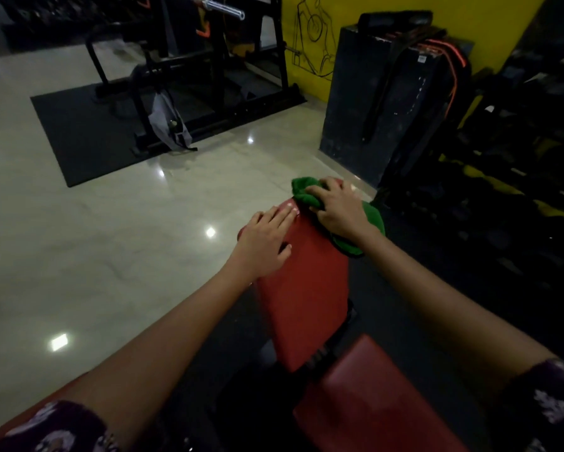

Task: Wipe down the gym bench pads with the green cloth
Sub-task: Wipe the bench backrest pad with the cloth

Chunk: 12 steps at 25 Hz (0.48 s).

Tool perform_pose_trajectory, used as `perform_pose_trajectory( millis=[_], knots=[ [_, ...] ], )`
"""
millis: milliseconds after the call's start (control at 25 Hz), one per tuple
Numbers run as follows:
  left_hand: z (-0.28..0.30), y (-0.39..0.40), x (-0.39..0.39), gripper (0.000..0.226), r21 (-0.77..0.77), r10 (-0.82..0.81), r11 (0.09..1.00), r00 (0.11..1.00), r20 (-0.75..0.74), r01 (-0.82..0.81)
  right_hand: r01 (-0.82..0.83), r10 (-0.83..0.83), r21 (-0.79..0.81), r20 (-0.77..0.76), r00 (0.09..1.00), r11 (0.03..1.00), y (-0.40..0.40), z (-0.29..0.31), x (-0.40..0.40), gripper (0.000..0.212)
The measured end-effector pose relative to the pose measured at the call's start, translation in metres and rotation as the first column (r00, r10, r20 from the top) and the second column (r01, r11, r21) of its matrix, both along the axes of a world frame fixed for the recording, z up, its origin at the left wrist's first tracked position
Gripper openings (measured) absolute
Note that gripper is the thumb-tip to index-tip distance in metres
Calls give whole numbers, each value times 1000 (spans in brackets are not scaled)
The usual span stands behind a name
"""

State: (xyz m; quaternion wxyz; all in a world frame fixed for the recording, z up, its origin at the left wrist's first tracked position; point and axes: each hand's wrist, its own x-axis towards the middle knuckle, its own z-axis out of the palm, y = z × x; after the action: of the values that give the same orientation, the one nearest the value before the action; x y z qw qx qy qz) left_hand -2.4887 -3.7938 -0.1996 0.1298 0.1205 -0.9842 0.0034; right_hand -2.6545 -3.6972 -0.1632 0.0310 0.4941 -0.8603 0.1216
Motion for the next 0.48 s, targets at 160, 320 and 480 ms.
perform_pose_trajectory(
  millis=[160,320,480],
  knots=[
    [-7,-36,38,70,240,-155,956,985,-78,169,204,-195,-32,188,963,978,0,10,5,46],
    [-24,-32,45,66,418,-151,874,956,-253,249,128,-129,23,34,991,992,-6,4,44,45],
    [-38,-30,49,65,498,-131,817,935,-329,290,327,-325,22,190,926,945,-9,13,41,47]
  ],
)
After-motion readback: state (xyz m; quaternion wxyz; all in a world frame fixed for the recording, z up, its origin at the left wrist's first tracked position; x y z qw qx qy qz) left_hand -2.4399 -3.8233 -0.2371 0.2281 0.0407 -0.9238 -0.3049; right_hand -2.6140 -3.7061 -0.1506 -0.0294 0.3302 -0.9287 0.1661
